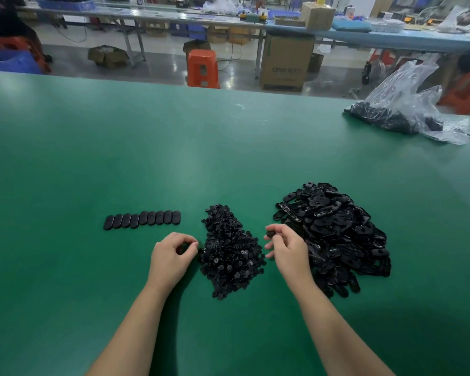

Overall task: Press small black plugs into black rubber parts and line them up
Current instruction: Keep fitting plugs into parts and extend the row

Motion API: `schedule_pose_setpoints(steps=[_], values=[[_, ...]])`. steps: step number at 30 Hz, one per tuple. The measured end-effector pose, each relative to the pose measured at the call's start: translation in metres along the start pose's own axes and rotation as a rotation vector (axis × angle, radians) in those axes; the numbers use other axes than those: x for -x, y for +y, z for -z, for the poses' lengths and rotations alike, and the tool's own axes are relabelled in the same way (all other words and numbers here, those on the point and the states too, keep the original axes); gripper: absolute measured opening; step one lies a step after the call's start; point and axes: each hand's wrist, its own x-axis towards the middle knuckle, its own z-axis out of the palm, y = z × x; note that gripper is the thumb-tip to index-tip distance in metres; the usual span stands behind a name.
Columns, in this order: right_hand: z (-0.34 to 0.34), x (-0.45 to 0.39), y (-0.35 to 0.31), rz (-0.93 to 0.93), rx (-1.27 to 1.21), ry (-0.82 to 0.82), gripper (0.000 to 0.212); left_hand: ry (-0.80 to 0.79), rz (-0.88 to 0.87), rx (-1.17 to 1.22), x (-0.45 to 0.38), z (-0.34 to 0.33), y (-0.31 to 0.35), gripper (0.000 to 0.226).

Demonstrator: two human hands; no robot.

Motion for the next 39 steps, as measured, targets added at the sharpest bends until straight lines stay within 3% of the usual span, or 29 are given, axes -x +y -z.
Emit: schedule_pose_setpoints(steps=[7,15,28,39], values=[[-0.009,0.014,0.022,0.02,0.044,0.07,0.021,0.016,0.094,0.08,0.001,-0.001,-0.001,0.016],[-0.007,0.011,0.023,-0.012,-0.061,0.118,0.028,0.044,0.164,0.202,0.0,-0.002,0.004,0.015],[-0.004,0.01,0.024,0.019,-0.097,0.103,0.028,-0.139,0.081,0.367,-0.011,-0.032,0.07,0.02],[-0.004,0.007,0.028,0.083,-0.038,0.137,0.023,-0.225,0.277,0.586,-0.006,-0.077,0.114,0.015]])
